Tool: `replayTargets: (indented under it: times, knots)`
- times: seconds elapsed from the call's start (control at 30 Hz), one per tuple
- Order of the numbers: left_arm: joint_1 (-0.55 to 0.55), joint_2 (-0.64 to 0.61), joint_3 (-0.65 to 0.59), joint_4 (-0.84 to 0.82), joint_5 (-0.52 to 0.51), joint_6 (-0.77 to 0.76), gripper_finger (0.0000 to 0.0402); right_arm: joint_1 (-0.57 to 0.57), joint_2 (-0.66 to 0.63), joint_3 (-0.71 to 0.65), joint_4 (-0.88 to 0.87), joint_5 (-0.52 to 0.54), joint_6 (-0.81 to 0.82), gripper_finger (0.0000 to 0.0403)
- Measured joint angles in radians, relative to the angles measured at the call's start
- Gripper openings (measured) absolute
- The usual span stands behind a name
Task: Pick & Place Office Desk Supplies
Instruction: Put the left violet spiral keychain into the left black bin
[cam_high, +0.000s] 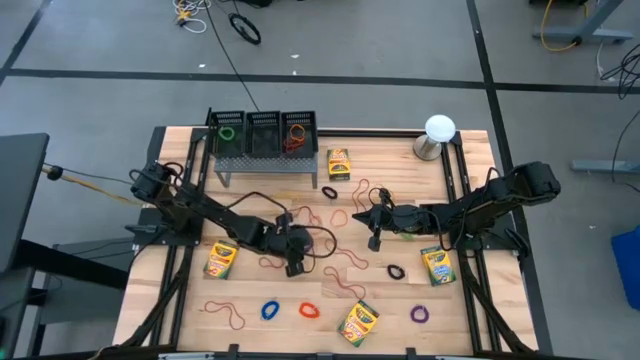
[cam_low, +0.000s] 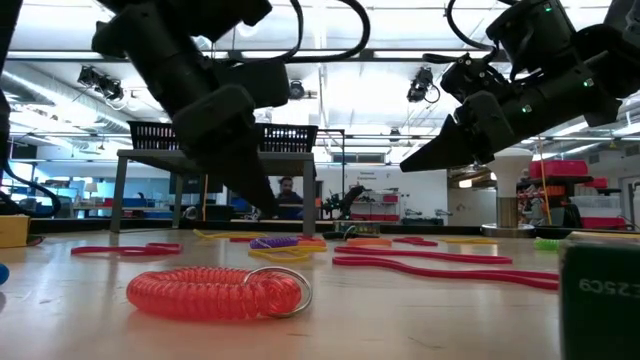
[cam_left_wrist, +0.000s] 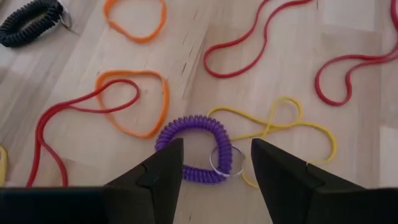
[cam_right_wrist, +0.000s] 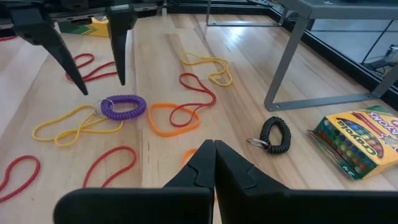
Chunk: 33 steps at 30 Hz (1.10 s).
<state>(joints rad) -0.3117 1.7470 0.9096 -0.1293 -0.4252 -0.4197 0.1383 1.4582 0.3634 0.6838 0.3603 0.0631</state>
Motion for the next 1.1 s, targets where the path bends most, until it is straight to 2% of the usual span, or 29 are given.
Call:
replayTargets:
  times: [0.2,0.37,0.7,0.8,1.1]
  knots:
    - [0.027,0.044,0.002,0.071,0.001,0.045,0.0191,0.0,0.0,0.0,0.0,0.0,0.0,0.0005]
    - [0.05,0.073,0.02,0.02,0.038,0.056,0.0171,0.0,0.0,0.001,-0.002,0.0,0.0,0.0005]
    - [0.057,0.075,0.025,-0.034,0.109,0.14,0.0055,0.0,0.0,0.001,-0.003,0.0,0.0,0.0005]
    - [0.057,0.062,0.026,-0.067,0.105,0.163,0.0033,0.0,0.0,0.001,-0.006,0.0,0.0,0.0005]
    - [0.056,-0.042,0.024,-0.273,0.057,0.257,0.0026,0.0,0.0,0.001,-0.001,0.0,0.0,0.0005]
